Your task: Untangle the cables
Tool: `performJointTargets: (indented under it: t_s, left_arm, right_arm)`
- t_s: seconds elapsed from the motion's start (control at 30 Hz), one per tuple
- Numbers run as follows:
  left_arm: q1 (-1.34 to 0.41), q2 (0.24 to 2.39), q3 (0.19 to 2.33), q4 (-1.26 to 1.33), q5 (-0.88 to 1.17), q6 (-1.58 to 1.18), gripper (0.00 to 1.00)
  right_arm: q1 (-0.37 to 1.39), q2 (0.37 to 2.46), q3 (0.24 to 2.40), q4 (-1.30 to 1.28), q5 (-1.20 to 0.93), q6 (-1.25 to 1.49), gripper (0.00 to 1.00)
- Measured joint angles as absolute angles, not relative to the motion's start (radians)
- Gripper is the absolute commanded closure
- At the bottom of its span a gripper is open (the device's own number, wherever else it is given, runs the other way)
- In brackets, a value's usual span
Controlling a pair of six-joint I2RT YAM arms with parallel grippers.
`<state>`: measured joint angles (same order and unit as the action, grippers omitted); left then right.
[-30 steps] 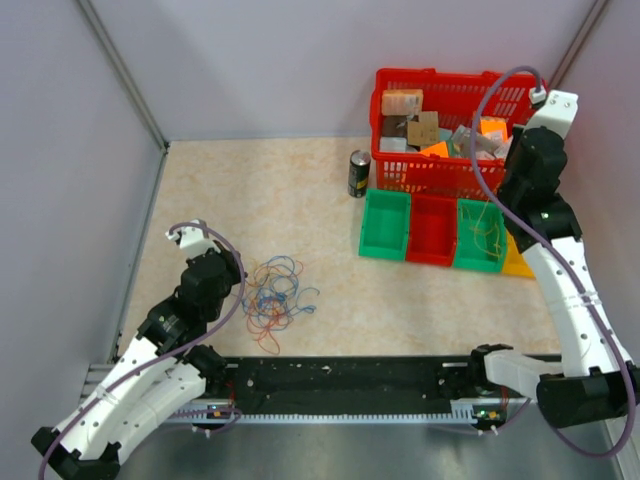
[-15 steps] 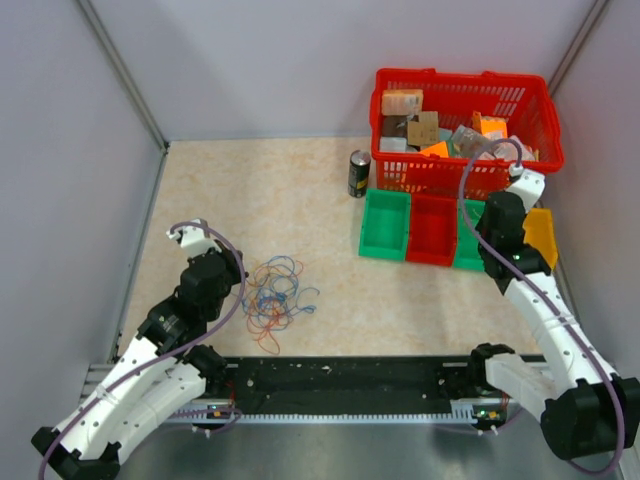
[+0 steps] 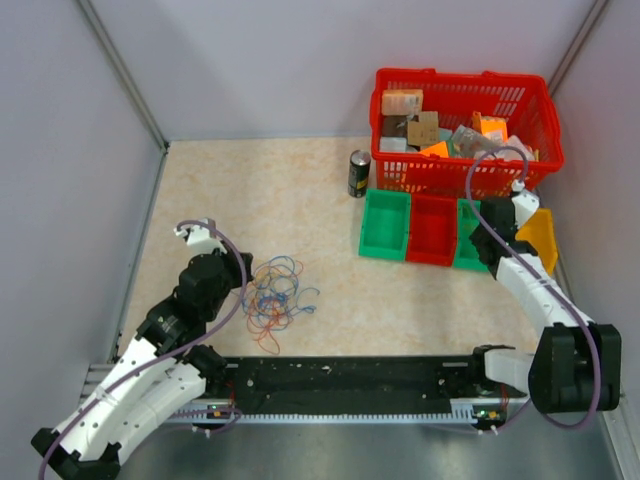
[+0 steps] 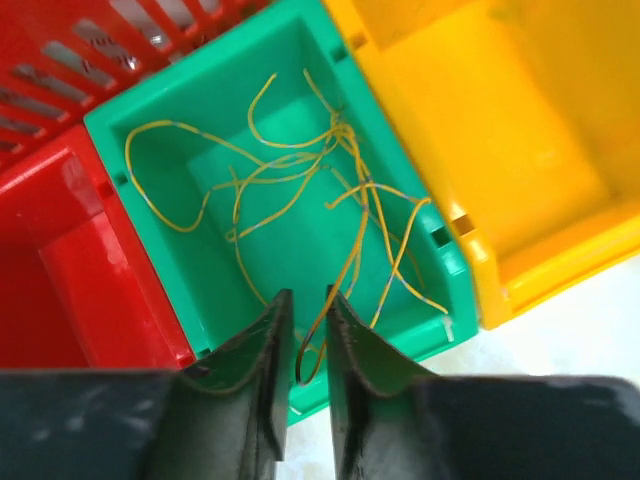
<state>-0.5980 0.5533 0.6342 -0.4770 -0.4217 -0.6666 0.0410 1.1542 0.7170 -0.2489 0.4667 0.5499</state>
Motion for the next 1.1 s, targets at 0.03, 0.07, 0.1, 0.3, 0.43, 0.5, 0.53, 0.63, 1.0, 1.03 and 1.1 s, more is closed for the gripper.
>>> performJointTargets:
  t_s: [0.03,0.07,0.1,0.3,0.43,0.5,0.53,0.63,1.0,1.03,1.1]
  left_arm:
    - [-0.598,0.551,0.635,-0.475,-0.401,-0.656,1.00]
    - [-0.598,0.546,0.638,-0.472,-0.383,-0.648,1.00]
    - [-0.598,0.545,0.642,-0.470,-0.368,-0.638,1.00]
    - [-0.598,0.532,0.698,-0.449,-0.295,-0.588,1.00]
    - [-0.598,0.532,0.718,-0.434,-0.269,-0.565,1.00]
    - [-0.598,0.533,0.719,-0.427,-0.253,-0.554,1.00]
    - [-0.598,0.533,0.719,-0.426,-0.249,-0.551,1.00]
    - [-0.598,0.537,0.719,-0.422,-0.227,-0.544,1.00]
    - [-0.598,0.659,0.754,-0.358,0.010,-0.532,1.00]
    - [-0.598,0.677,0.754,-0.353,0.041,-0.534,1.00]
    - [-0.598,0.710,0.751,-0.344,0.097,-0.542,1.00]
  right_arm:
    - [0.037,1.175,0.717,-0.249,0.448,0.548,0.71]
    - [0.036,1.191,0.717,-0.249,0.431,0.544,0.67]
    - [0.036,1.204,0.717,-0.249,0.413,0.538,0.63]
    - [0.036,1.214,0.760,-0.316,0.374,0.488,0.27]
    - [0.036,1.152,0.824,-0.391,0.372,0.463,0.15]
    - [0.036,1.097,0.848,-0.422,0.373,0.453,0.14]
    - [0.036,1.076,0.855,-0.435,0.373,0.448,0.14]
    - [0.036,1.020,0.885,-0.482,0.372,0.427,0.12]
    - [0.553,0.996,0.920,-0.372,-0.063,0.252,0.15]
    - [0.648,1.016,0.908,-0.321,-0.104,0.252,0.15]
    - [0.768,1.068,0.895,-0.241,-0.170,0.262,0.16]
